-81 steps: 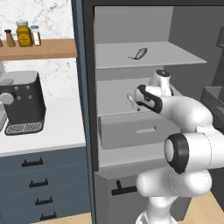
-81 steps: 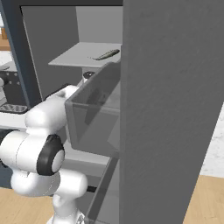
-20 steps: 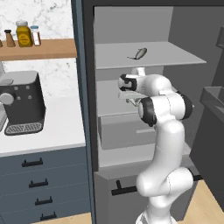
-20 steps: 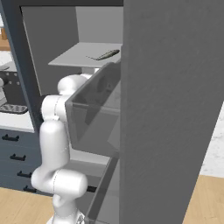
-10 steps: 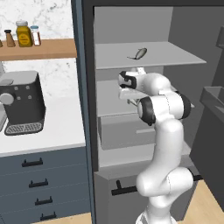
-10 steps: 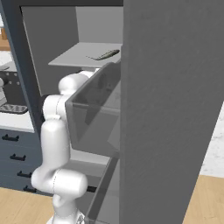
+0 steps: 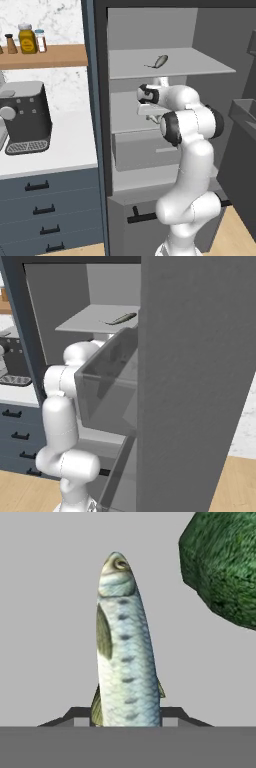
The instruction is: Place one broccoli and one fish in each tupperware on the nearby counter, to pack two identical lunches.
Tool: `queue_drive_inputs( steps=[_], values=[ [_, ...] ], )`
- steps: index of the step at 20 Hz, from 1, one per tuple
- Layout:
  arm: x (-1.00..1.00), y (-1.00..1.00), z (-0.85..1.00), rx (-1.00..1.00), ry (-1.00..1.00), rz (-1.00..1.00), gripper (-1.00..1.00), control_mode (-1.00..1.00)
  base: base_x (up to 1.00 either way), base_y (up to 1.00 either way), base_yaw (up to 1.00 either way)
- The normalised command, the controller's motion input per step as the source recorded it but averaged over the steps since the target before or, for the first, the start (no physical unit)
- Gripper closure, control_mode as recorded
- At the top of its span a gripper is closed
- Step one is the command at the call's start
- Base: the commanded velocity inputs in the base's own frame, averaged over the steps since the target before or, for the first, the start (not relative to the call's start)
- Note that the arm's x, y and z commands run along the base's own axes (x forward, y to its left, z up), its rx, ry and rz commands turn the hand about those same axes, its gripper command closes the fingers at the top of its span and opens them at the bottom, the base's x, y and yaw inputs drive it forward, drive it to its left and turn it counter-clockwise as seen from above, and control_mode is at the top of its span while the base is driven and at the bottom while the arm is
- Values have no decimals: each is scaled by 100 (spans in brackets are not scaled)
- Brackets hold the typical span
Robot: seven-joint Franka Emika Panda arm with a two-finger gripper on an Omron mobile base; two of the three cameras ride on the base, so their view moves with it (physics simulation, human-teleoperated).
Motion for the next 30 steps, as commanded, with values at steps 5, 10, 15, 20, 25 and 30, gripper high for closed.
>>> queue_drive_inputs(
  steps=[5, 10, 15, 20, 25, 30],
  values=[
    [0, 12, -86, 0, -23, 0, 100, -100, 0, 0, 0],
    [0, 5, -72, 2, -29, 0, 100, -100, 0, 0, 0],
    [-39, 0, 5, 3, -14, 0, 100, -100, 0, 0, 0],
    [-79, -5, 68, 5, 5, 0, 100, -100, 0, 0, 0],
    [-100, -4, 63, 3, 12, 0, 100, -100, 0, 0, 0],
    [-99, 8, 61, -2, 24, 2, 100, -100, 0, 0, 0]
  ],
)
